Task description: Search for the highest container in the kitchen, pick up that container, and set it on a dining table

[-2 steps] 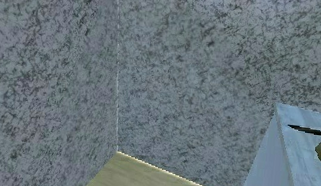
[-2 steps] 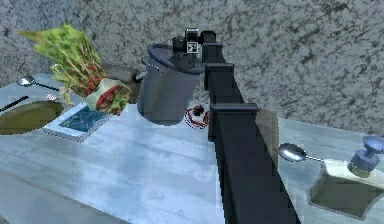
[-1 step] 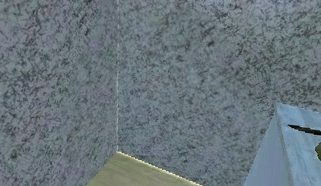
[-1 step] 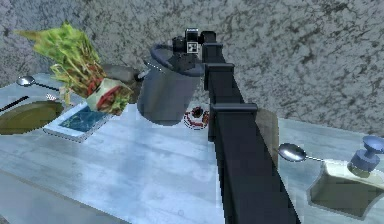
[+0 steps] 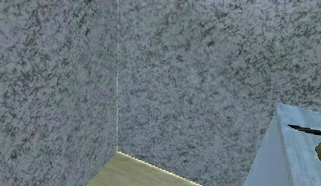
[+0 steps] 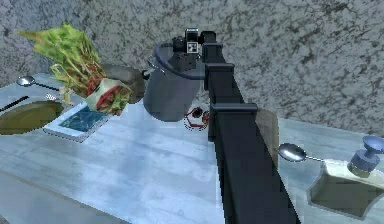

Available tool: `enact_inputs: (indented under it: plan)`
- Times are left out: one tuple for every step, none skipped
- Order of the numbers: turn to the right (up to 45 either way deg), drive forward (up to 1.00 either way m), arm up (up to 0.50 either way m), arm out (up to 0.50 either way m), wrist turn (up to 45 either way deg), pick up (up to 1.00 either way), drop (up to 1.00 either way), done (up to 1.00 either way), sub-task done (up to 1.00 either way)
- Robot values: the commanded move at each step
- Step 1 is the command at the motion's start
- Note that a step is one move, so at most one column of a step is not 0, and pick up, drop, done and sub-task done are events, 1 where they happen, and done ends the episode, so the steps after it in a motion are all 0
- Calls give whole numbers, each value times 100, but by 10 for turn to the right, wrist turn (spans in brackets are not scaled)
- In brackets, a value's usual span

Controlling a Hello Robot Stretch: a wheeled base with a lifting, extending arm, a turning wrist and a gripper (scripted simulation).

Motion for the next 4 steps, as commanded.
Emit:
enact_inputs:
  plan:
    - [0,0,-14,0,0,0,0,0,0]
    - [0,0,0,0,0,100,0,0,0]
    - [0,0,10,0,0,0,0,0,0]
    - [0,0,4,0,0,0,0,0,0]
